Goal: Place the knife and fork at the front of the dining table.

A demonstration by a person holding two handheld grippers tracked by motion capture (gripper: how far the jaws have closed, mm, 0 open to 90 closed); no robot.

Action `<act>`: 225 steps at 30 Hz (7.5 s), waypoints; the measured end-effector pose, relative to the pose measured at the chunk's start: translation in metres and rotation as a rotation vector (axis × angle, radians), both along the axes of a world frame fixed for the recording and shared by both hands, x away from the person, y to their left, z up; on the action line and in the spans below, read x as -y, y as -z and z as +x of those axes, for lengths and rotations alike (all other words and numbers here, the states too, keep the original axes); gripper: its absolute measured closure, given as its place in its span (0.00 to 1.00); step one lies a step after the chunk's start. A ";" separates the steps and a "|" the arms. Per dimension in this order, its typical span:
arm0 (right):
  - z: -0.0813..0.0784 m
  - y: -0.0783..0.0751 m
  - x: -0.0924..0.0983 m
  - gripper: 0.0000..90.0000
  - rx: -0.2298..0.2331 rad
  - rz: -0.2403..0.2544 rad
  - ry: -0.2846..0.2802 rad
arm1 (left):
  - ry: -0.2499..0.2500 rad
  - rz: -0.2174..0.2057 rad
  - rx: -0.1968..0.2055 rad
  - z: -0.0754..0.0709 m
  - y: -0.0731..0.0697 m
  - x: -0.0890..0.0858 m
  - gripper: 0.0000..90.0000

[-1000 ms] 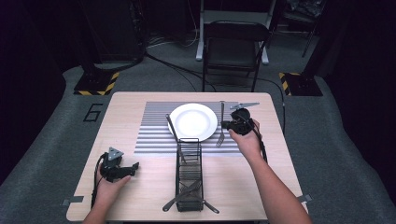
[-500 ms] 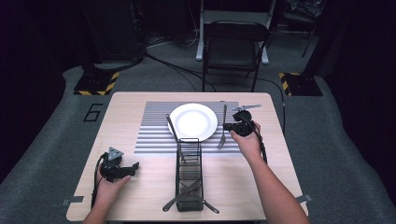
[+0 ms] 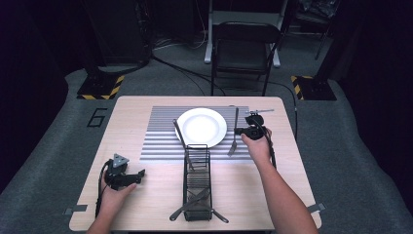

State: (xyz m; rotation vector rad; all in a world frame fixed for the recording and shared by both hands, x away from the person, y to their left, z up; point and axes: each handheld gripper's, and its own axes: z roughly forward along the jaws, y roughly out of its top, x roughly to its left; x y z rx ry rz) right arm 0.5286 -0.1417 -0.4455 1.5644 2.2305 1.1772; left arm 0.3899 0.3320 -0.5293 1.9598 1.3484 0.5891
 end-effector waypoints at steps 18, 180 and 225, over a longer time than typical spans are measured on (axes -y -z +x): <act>0.017 0.016 0.000 0.98 -0.035 0.053 0.131 | -0.003 0.001 0.001 0.000 0.000 0.000 0.17; -0.067 -0.001 -0.003 0.67 0.070 -0.086 0.066 | 0.229 -0.148 0.124 0.004 -0.137 0.109 0.58; -0.133 0.035 0.003 0.65 0.132 -0.093 -0.044 | 0.288 -0.192 0.098 0.016 -0.120 0.150 0.80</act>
